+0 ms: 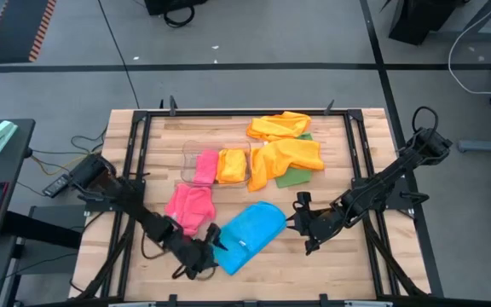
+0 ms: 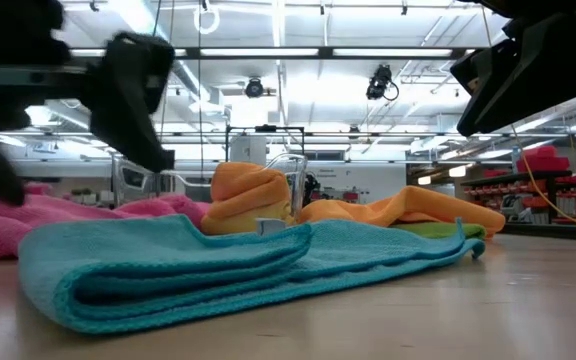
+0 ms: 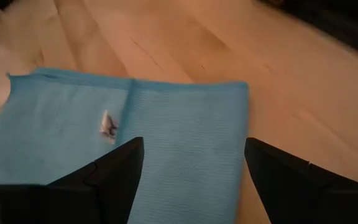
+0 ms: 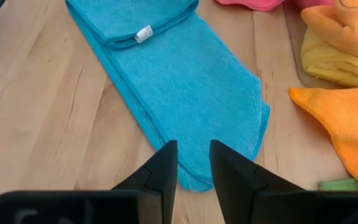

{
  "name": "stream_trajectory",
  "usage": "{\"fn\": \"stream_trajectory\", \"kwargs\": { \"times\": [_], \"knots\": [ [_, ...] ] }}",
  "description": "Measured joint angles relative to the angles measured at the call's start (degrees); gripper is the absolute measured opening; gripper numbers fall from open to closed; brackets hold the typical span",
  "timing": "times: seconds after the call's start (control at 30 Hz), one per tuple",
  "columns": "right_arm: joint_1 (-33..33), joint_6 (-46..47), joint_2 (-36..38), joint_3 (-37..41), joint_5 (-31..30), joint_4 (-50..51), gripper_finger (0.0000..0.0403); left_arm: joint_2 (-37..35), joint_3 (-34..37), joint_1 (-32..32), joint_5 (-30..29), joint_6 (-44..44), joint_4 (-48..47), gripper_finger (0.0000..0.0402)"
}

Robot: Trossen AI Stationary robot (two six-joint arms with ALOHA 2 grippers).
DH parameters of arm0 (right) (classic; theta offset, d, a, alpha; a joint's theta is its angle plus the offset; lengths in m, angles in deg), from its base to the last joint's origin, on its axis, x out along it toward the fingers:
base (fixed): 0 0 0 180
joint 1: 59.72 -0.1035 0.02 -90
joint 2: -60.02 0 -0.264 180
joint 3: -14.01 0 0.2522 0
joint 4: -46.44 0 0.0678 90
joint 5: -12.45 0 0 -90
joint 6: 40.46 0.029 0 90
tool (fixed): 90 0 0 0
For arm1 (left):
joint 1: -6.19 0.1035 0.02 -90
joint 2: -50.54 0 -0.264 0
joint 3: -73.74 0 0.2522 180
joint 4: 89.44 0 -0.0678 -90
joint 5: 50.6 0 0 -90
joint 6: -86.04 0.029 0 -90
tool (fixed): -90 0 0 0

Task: Fold microfiber towels
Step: Fold the blue microfiber cloth

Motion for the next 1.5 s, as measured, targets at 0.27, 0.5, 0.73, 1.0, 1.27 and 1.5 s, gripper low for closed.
{"fn": "stream_trajectory", "kwargs": {
  "times": [0.27,0.5,0.73,1.0,1.27,1.5],
  "knots": [
    [0.0,0.0,0.0,0.0,-0.1,-0.3,0.0104,5.8,-8.3,-2.7,-3.5,2.2,-13.0,0.0291],
    [0.0,-0.4,0.0,0.0,-0.1,-0.8,0.0104,9.1,-10.5,-3.3,-7.8,8.1,-16.1,0.0290],
    [0.1,-0.7,0.0,0.0,-0.2,-0.9,0.0104,9.3,-10.4,-3.3,-14.2,14.1,-16.9,0.0290],
    [0.1,-0.7,0.0,0.0,-0.2,-0.9,0.0104,9.5,-10.3,-3.2,-17.4,20.3,-17.6,0.0260],
    [0.1,-0.6,0.0,0.0,-0.2,-0.9,0.0104,10.6,-10.4,-3.3,-18.6,23.8,-17.8,0.0199],
    [0.1,-0.6,0.0,0.0,-0.2,-0.9,0.0104,12.4,-10.4,-3.1,-22.0,25.2,-17.7,0.0153]
  ]
}}
